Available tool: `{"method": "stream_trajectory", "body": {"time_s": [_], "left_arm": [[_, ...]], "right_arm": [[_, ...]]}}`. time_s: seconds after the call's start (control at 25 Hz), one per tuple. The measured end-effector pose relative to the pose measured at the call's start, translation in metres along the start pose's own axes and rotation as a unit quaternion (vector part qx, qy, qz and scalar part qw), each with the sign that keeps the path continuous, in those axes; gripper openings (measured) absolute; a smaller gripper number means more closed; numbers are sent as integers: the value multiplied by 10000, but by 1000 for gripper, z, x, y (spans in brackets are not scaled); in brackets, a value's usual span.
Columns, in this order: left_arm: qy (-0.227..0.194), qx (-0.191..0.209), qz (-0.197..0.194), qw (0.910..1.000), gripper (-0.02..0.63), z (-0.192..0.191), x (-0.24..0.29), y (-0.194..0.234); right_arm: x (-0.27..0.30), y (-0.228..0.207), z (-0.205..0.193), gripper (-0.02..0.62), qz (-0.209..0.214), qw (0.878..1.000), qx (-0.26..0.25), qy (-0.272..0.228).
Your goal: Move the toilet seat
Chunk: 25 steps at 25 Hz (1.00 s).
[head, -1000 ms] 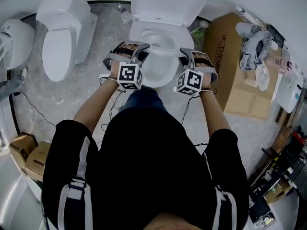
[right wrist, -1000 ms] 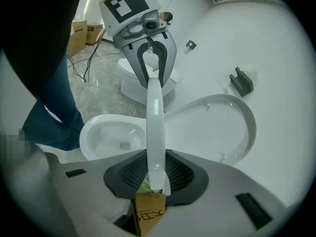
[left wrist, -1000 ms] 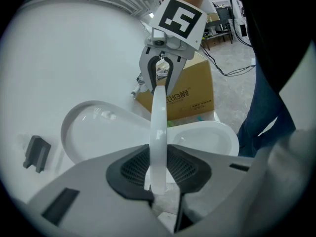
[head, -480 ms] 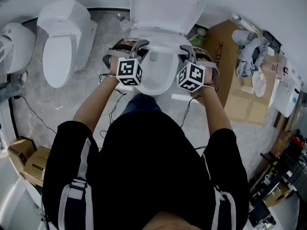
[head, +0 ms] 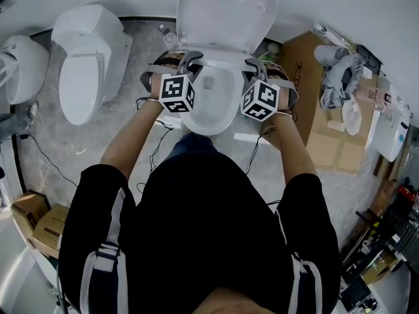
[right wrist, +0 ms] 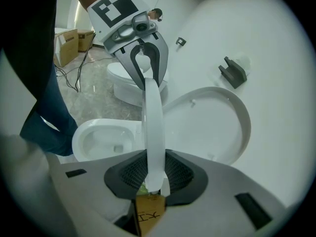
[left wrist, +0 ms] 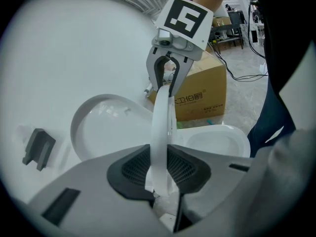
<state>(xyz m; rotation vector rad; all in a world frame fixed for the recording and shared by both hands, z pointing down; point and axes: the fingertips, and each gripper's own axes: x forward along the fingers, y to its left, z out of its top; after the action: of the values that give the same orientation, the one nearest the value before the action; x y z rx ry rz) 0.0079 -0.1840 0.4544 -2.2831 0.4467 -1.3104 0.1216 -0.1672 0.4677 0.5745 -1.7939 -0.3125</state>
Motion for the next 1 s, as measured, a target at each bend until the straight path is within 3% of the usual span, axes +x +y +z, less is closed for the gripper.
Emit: {"method": "stream_trajectory", "body": {"time_s": [1.0], "left_arm": [[104, -281, 143, 9994, 87, -2, 21, 51]], "right_arm": [[20, -53, 1, 95, -124, 9998, 171, 14]]}}
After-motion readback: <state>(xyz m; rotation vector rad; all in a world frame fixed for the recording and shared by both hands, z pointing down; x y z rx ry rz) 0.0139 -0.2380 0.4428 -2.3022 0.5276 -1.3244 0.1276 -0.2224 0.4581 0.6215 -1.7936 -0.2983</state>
